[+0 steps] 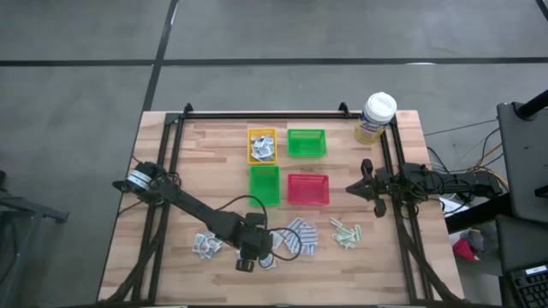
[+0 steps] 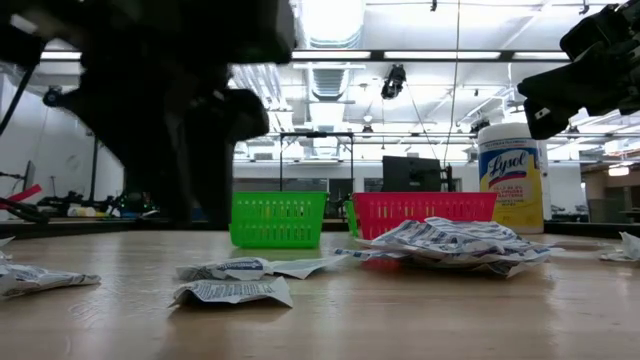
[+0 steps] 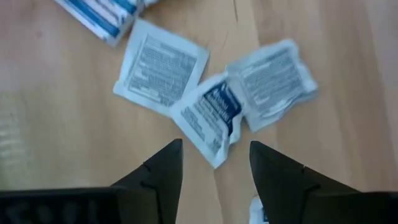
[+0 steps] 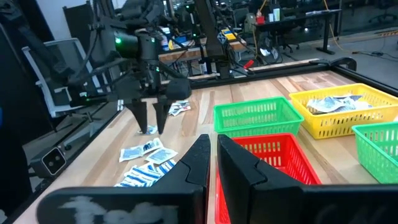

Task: Pick & Place First Aid Supplies
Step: Put the blue alcohol pad into the yellow bin

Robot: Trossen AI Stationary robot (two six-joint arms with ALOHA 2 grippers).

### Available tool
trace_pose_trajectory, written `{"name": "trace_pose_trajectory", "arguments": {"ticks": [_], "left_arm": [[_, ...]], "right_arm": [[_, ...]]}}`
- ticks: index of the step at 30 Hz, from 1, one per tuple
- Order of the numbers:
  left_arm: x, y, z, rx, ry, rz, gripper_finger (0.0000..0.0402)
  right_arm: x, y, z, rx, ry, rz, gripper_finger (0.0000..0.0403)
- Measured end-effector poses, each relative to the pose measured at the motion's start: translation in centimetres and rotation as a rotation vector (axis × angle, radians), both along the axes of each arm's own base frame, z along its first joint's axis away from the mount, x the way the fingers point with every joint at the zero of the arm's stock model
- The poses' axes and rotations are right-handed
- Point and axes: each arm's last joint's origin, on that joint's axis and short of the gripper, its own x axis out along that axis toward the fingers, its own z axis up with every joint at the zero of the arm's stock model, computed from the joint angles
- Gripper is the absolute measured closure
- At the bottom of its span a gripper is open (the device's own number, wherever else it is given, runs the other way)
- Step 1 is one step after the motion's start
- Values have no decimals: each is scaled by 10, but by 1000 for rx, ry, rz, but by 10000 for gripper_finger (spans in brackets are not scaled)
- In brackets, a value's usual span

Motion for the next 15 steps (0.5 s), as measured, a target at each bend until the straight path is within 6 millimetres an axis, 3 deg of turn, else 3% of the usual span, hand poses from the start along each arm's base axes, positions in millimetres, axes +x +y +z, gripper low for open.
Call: {"name": "trace_pose_trajectory", "arguments": {"ticks": [6,15], "left_arm": [[-4,0,-12,-1,-7,-39,223],[-6,-5,-12,6,-32,-103,225]], "right_arm": [[0,0,0,0,0,0,374],[0,0,0,0,0,0,374]]}}
